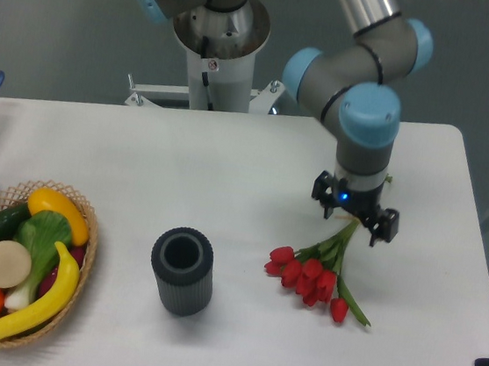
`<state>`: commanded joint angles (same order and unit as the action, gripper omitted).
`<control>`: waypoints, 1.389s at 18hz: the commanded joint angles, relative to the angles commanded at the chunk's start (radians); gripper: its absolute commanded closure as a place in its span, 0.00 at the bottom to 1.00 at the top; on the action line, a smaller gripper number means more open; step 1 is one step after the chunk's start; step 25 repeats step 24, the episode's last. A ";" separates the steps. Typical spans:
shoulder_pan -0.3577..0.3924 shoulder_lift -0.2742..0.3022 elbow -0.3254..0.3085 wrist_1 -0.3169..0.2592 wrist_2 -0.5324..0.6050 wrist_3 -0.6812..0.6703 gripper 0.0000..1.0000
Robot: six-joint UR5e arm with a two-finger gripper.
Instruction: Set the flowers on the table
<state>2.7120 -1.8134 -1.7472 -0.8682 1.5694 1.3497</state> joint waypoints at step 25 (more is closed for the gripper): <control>0.459 0.316 0.000 -0.439 -0.230 0.678 0.00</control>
